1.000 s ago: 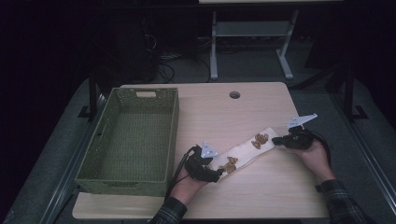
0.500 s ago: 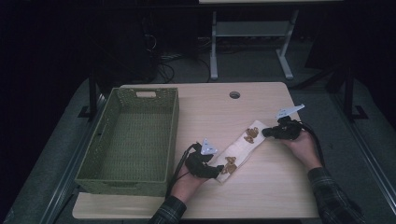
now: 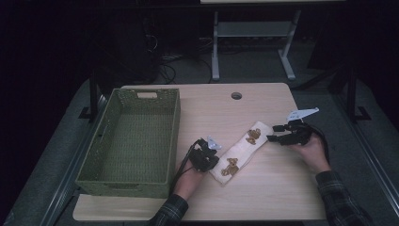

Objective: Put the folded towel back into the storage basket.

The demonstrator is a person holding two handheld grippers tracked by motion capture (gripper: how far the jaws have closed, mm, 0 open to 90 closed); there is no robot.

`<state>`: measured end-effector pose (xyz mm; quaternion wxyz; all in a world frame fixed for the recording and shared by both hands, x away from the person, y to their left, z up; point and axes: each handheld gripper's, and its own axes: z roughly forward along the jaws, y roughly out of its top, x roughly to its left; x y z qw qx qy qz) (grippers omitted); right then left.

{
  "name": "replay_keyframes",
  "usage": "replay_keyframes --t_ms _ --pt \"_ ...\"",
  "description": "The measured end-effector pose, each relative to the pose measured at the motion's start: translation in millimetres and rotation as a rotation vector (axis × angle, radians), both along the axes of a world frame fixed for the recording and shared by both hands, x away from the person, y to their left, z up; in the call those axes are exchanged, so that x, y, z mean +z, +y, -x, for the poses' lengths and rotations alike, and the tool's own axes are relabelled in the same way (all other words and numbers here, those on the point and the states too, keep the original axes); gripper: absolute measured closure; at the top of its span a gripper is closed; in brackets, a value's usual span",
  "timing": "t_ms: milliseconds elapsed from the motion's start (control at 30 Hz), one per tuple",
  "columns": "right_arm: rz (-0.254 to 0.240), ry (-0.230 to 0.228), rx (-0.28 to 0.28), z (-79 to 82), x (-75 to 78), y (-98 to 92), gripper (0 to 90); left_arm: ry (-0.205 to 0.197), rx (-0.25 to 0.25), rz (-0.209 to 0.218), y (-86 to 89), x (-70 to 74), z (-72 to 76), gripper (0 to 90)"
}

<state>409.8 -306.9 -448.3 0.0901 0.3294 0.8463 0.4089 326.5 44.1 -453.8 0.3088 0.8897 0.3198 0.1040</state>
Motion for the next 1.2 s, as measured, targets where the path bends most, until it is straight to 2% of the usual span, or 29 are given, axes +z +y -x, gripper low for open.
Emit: replay_keyframes --t_ms 167,233,467,500,567,633,700,733,800,900,933,1033,1133,1200 --pt "0.0 -0.017 0.003 0.3 0.2 0.8 37.3 0.038 -0.077 -0.01 -5.6 0.1 5.3 89.4" --pt "-0.011 -0.016 0.006 0.9 0.9 0.3 36.5 0.039 -0.115 -0.011 -9.2 0.4 9.2 89.4" --pt "-0.021 -0.028 0.044 3.2 1.6 2.6 34.7 0.062 -0.301 0.011 -31.2 0.0 30.2 89.3" --pt "-0.023 -0.028 0.049 3.5 1.4 3.4 34.1 0.065 -0.307 0.02 -34.8 -0.5 33.0 89.3" --pt "-0.021 -0.026 0.058 4.0 1.2 4.4 33.5 0.057 -0.336 0.008 -39.4 0.1 35.7 89.3" --pt "-0.016 -0.03 0.066 5.0 1.1 6.2 33.1 0.076 -0.347 0.038 -46.7 -1.0 39.5 89.3" --pt "-0.013 -0.04 0.073 6.5 1.4 7.8 32.8 0.072 -0.375 0.029 -51.5 -1.5 40.7 89.3" --pt "-0.012 -0.044 0.081 6.8 1.7 8.1 32.8 0.075 -0.377 0.045 -55.4 -2.1 42.5 89.3" --pt "-0.015 -0.044 0.084 7.6 2.2 8.8 32.8 0.075 -0.403 0.049 -61.8 -2.8 44.7 89.3" --pt "-0.015 -0.046 0.091 7.9 2.2 9.2 32.8 0.078 -0.438 0.07 -76.9 -4.6 52.2 89.3" --pt "-0.012 -0.05 0.095 7.8 2.1 9.2 32.8 0.073 -0.46 0.062 -81.2 -4.7 53.9 89.3" --pt "-0.009 -0.048 0.1 8.2 1.9 10.4 32.8 0.073 -0.491 0.076 -94.3 -6.0 60.0 89.3" --pt "-0.008 -0.041 0.106 8.8 1.2 12.5 32.5 0.076 -0.519 0.079 -98.5 -4.7 62.7 88.4" --pt "-0.009 -0.042 0.11 8.9 1.2 13.0 32.5 0.068 -0.521 0.094 -95.0 -0.6 59.5 83.4"
